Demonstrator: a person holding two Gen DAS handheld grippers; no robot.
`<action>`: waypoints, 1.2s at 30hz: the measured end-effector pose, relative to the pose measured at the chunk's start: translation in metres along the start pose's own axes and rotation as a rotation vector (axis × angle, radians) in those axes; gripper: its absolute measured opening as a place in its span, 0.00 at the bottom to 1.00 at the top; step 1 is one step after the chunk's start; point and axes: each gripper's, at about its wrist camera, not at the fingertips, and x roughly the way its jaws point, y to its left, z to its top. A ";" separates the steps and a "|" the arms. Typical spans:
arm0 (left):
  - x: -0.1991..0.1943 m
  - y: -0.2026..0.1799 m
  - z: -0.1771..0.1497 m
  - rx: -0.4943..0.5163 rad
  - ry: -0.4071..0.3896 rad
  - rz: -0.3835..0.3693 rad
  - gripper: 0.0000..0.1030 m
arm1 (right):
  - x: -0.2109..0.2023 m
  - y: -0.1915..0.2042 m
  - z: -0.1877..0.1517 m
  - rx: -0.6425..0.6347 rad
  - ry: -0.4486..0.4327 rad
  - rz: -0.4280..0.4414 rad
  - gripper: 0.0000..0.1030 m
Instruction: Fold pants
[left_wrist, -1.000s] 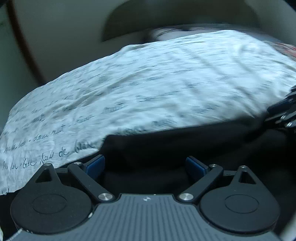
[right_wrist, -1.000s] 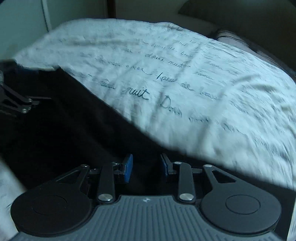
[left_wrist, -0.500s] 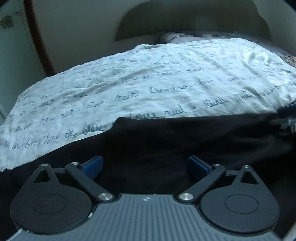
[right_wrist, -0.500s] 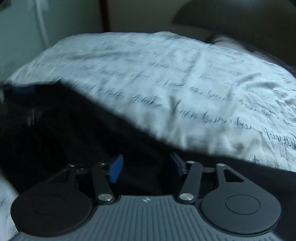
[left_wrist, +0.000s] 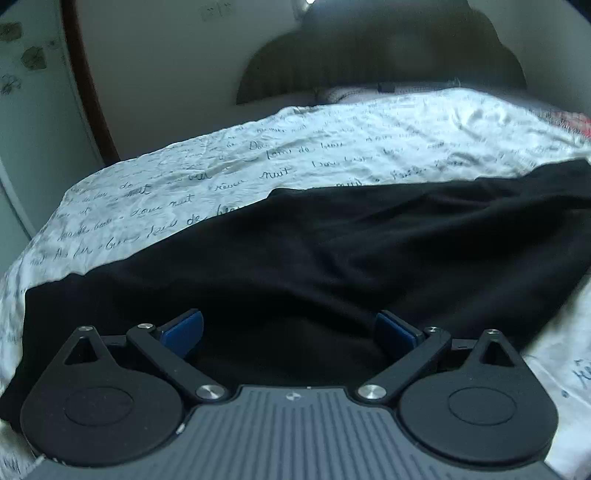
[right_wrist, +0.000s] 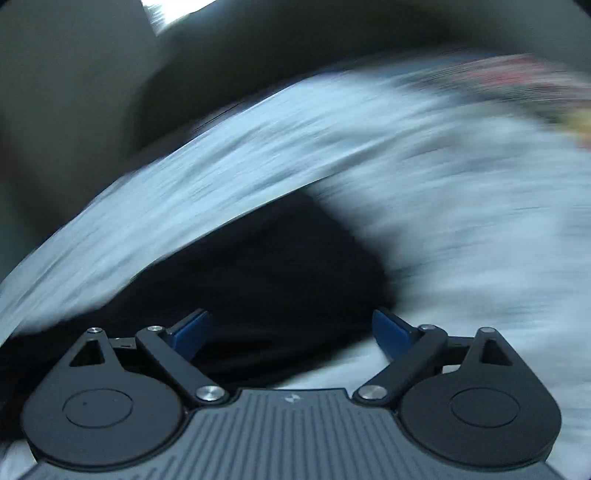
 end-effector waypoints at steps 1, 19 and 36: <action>-0.002 0.001 -0.003 -0.025 -0.010 -0.002 0.98 | -0.016 -0.014 0.004 0.077 -0.067 -0.036 0.94; 0.001 0.004 -0.020 -0.092 -0.044 -0.018 1.00 | 0.036 -0.048 -0.007 0.474 -0.045 0.230 0.23; -0.027 0.041 -0.008 -0.238 -0.110 0.048 0.99 | 0.018 0.099 -0.026 0.329 0.040 0.733 0.09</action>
